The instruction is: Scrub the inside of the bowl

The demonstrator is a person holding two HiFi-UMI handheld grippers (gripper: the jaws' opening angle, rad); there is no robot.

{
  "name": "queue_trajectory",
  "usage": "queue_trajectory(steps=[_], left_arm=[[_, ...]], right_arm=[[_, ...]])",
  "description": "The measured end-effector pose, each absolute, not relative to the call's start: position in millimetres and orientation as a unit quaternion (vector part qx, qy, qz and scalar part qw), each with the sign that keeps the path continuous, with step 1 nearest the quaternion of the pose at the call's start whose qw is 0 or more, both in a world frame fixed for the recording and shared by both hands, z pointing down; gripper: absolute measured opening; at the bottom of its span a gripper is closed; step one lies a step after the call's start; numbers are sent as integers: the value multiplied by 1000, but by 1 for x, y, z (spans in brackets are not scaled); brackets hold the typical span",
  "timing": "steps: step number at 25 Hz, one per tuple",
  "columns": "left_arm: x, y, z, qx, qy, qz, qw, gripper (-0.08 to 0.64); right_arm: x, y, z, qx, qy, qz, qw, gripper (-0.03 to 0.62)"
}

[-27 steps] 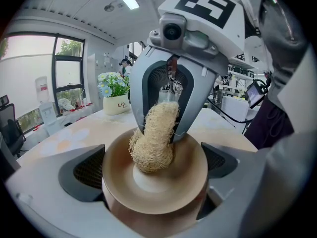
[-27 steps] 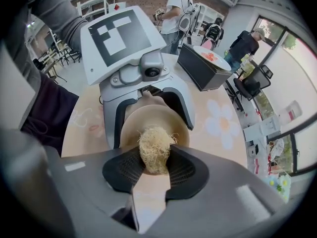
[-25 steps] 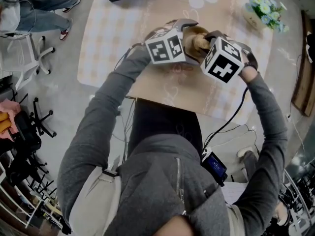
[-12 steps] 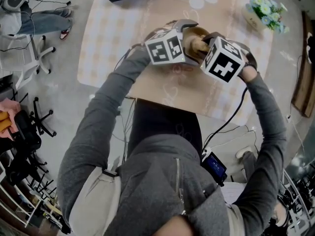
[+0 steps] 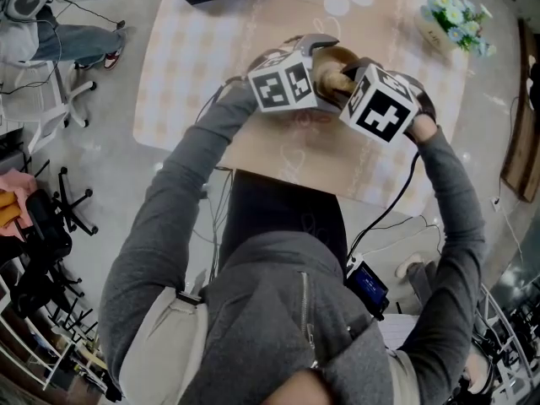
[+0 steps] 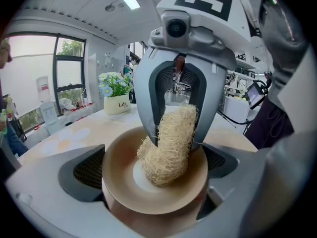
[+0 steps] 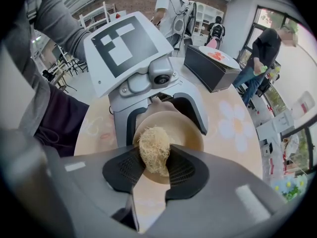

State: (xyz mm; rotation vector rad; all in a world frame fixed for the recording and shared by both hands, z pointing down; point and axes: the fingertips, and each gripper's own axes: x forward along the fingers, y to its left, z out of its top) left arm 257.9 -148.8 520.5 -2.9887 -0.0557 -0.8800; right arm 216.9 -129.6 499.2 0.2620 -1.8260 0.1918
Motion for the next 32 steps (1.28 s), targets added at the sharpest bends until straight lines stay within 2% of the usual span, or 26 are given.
queue_trajectory(steps=[18, 32], left_arm=[[258, -149, 517, -959, -16, -282, 15, 598], [259, -150, 521, -959, -14, -282, 14, 598]], right_arm=[[200, -137, 499, 148, -810, 97, 558, 114], [206, -155, 500, 190, -803, 69, 560, 114]])
